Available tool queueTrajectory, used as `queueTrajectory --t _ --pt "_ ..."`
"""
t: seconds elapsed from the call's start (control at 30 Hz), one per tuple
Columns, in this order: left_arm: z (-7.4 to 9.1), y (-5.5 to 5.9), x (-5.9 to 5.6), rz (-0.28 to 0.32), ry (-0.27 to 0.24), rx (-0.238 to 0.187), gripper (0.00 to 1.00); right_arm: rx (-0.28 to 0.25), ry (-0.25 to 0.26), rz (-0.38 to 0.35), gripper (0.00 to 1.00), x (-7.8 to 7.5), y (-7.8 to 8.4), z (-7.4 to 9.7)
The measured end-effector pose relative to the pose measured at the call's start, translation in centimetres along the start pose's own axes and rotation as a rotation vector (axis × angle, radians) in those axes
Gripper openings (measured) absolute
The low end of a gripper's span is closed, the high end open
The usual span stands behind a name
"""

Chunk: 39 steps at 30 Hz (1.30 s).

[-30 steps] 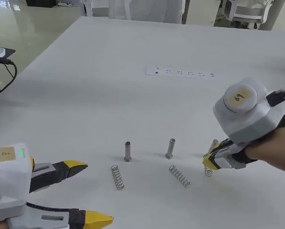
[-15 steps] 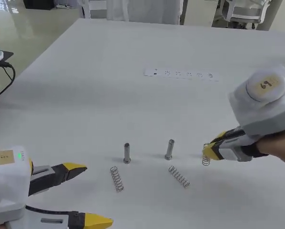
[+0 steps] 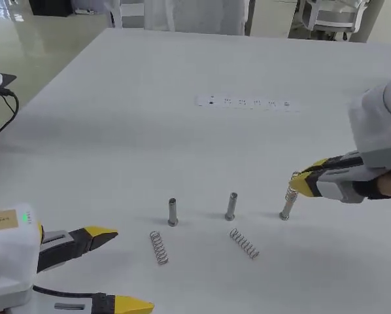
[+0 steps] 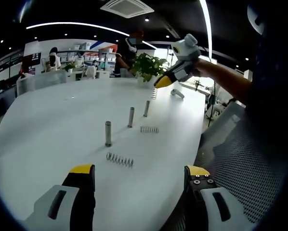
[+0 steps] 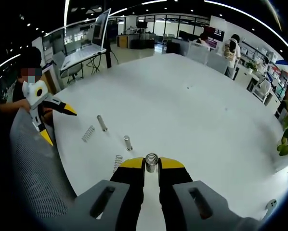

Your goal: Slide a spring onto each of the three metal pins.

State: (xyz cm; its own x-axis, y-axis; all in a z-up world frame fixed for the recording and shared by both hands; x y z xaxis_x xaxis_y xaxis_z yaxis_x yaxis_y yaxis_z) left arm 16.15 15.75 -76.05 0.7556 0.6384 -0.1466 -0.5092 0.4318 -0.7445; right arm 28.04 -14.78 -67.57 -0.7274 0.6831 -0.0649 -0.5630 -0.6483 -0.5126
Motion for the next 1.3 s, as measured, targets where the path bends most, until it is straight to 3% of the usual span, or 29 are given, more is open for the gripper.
queueTrajectory --t 0.3,0.57,1.3 --pt "0.0 0.0 0.0 0.002 0.0 0.001 0.71 -0.047 0.04 -0.042 0.08 -1.1 0.1 0.1" --pt "0.0 0.0 0.1 0.004 0.001 0.0 0.72 -0.062 0.042 -0.062 0.08 -1.5 0.4 -0.6" --pt "0.1 -0.3 0.2 -0.013 -0.008 -0.03 0.73 -0.037 0.031 -0.076 0.08 -1.7 0.6 -2.0"
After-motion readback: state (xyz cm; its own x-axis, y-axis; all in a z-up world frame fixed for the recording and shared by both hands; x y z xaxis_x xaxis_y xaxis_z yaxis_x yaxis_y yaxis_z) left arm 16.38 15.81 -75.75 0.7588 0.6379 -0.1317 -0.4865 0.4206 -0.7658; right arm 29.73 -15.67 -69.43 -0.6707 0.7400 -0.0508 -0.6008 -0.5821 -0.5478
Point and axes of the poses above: the centre of the closed fingertips' face, and the gripper's own axes: z roughly backward along the fingers, x roughly to its left, y roughly out of its underside, the point moved 9 cm from there along z, roughly backward along the fingers, and after that the axes turned 14 degrees about x, right-handed, at the moved point
